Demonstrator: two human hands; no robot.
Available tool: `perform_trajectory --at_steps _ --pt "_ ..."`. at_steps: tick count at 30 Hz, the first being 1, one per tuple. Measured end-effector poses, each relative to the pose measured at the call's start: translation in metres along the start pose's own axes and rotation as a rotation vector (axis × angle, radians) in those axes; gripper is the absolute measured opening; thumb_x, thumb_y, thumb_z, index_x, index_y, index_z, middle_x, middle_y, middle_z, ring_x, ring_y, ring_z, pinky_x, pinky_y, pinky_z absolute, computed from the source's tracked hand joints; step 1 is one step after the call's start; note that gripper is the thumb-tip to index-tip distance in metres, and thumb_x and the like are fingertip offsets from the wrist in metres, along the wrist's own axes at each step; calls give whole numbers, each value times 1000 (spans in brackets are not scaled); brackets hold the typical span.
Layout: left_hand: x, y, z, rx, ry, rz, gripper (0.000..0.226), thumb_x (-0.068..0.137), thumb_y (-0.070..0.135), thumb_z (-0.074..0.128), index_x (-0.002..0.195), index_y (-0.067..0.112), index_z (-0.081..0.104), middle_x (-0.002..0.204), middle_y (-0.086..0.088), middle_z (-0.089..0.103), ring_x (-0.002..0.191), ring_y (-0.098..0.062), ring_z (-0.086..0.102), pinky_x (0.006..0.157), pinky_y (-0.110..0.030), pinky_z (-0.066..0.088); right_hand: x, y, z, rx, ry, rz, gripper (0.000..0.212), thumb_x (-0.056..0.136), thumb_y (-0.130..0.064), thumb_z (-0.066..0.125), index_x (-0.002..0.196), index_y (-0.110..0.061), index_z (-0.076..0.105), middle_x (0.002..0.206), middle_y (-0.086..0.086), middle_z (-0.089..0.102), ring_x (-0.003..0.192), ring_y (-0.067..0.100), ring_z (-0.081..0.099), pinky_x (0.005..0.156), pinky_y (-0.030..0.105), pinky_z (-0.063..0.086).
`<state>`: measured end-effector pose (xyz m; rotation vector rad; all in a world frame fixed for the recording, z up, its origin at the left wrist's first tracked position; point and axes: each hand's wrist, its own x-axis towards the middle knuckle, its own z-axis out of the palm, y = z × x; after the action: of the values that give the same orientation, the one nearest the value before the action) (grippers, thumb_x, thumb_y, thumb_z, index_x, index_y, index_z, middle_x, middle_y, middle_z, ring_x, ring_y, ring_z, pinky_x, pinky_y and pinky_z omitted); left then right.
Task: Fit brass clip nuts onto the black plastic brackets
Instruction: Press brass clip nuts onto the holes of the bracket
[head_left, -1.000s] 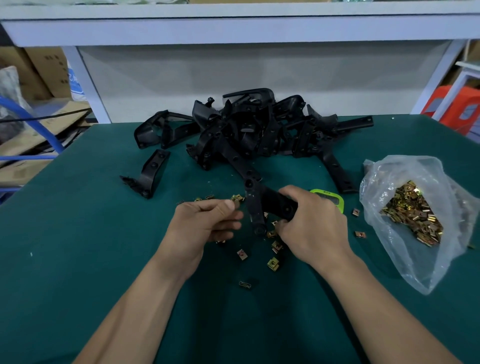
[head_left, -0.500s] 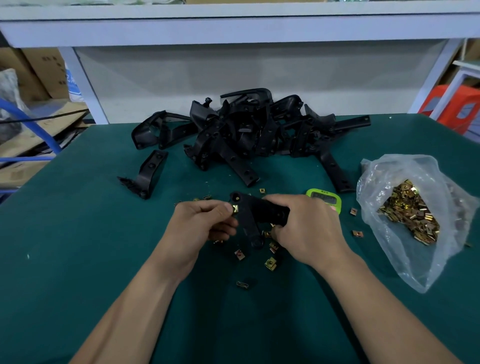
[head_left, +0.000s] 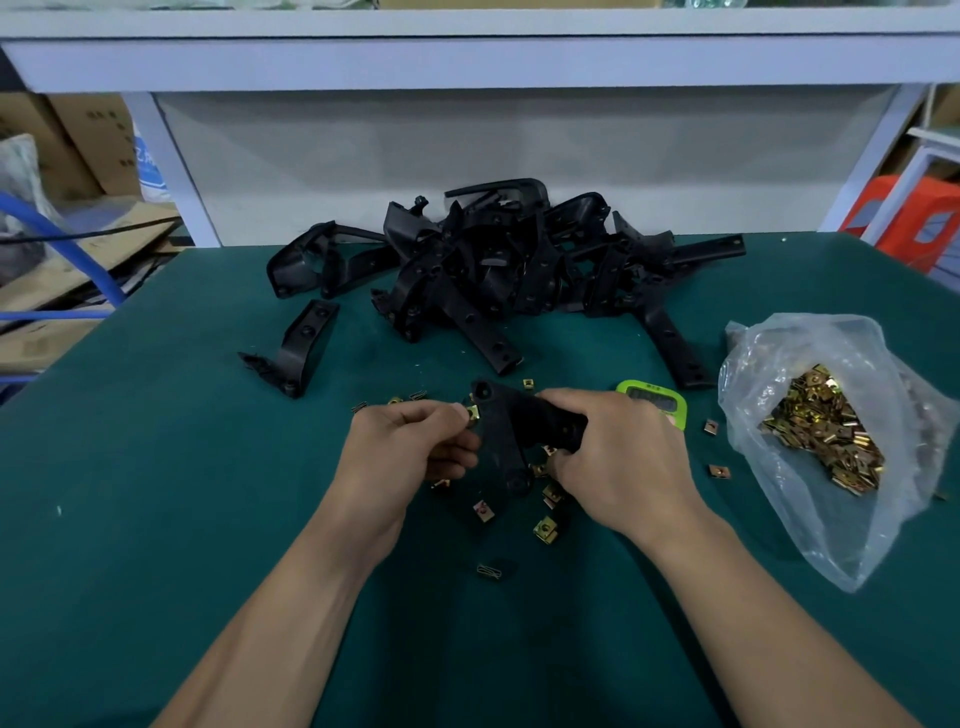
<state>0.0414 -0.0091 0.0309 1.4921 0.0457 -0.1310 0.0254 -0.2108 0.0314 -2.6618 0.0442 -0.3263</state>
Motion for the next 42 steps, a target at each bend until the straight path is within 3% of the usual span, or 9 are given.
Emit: perform_trajectory --at_steps 9,14,20,24,31,34,36,39,42 --pt "-2 -1 2 32 -7 -8 24 94 13 69 72 11 80 72 -11 74 61 -17 69 54 -22 53 -3 -4 -1 2 1 -41 43 76 -19 74 112 -42 67 84 -13 72 78 17 65 66 37 55" --pt "-5 -2 11 4 74 18 27 93 14 70 69 9 78 71 -13 73 59 -18 68 54 -23 53 -6 -9 -3 -83 28 -100 59 82 -11 70 133 -38 63 105 -13 71 89 16 65 66 29 41" --pt "-8 -7 20 71 124 38 24 95 19 69 74 14 80 76 -10 77 67 -20 72 64 -29 59 -10 -14 -2 -105 -13 -131 61 82 -3 63 135 -33 58 101 -10 64 91 18 63 72 35 52" --pt "-7 -8 24 316 176 140 23 91 37 72 75 23 79 67 6 74 59 -11 66 55 -25 53 -13 -21 0 -86 17 -129 49 84 -8 63 125 -33 58 93 -9 60 82 17 61 68 37 53" --pt "-11 -10 23 567 310 311 39 90 41 71 61 15 66 51 2 61 44 -8 50 44 -27 42 -17 -25 5 -99 76 -166 51 83 -11 66 128 -34 56 91 -11 59 81 16 61 63 32 49" --pt "-9 -3 18 459 200 320 28 92 43 65 74 24 76 63 4 70 57 -10 65 52 -29 53 -12 -19 1 -54 127 -97 35 82 -14 66 110 -34 61 85 -12 60 71 12 55 52 27 38" --pt "-8 2 9 473 100 290 20 92 32 67 77 40 78 71 17 74 68 0 69 59 -16 53 -8 -12 0 -65 171 -8 27 81 -13 64 100 -31 59 80 -11 59 64 13 51 49 25 30" --pt "-7 6 -4 964 -112 215 8 75 49 75 70 54 73 71 34 67 72 8 64 67 -16 53 -3 -3 -1 -73 189 113 19 81 -12 62 92 -28 56 72 -10 55 62 21 47 54 32 34" --pt "-11 7 -2 1214 -229 159 33 55 66 78 85 58 69 73 39 61 69 7 59 61 -18 47 1 0 -1 -76 166 159 18 81 -15 63 92 -28 57 71 -11 55 65 25 49 59 33 36"
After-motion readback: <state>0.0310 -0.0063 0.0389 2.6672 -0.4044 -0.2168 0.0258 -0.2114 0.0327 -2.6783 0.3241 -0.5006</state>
